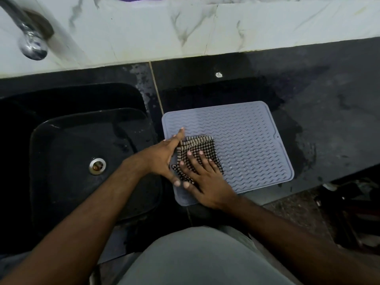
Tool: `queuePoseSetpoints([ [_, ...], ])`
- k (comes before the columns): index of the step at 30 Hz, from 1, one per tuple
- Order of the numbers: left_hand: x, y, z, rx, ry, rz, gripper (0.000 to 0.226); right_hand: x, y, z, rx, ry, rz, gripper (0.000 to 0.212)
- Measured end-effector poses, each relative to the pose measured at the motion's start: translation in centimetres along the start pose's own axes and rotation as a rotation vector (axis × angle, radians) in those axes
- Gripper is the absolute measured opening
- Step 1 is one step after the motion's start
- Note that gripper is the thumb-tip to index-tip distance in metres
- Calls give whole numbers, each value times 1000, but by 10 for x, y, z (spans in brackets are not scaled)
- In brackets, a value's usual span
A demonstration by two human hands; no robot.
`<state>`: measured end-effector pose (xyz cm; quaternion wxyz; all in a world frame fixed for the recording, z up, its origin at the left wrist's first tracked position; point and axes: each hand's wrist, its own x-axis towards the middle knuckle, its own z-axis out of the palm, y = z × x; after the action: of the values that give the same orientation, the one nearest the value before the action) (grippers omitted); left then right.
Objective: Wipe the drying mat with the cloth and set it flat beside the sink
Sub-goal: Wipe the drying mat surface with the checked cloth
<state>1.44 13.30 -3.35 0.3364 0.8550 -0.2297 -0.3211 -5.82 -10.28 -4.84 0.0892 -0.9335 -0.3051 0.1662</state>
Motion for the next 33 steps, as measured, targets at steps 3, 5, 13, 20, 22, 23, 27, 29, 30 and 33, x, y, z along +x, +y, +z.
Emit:
queuePoseSetpoints([
  [3, 0, -3, -11, -104, 50, -5, 135, -8, 34, -32, -124, -203, -250, 58],
  [5, 1, -1, -8, -40, 188, -13, 106, -4, 42, -50, -59, -263, -310, 58],
  [13, 8, 10, 27, 188, 377, -174, 60, 30, 18, -16, -24, 206, 290, 67],
  [20, 13, 29, 43, 292, 422, -240, 72, 42, 26, -1, -23, 195, 294, 65],
  [22, 13, 36, 43, 276, 440, -256, 72, 37, 26, 2, -24, 225, 279, 67],
  [23, 12, 40, 42, 281, 480, -251, 68, 33, 27, 3, -29, 236, 248, 69],
  [27, 7, 60, 52, 177, 689, -126, 45, 24, 28, 4, -35, 169, 152, 71],
  [29, 9, 72, 70, 34, 760, -147, 46, 26, 30, 0, 7, 159, 155, 69],
  [30, 11, 77, 81, -6, 772, -195, 50, 26, 35, -2, 45, 159, 146, 67],
  [33, 19, 84, 114, 118, 655, -390, 71, 17, 52, 1, 60, 152, 73, 64],
])
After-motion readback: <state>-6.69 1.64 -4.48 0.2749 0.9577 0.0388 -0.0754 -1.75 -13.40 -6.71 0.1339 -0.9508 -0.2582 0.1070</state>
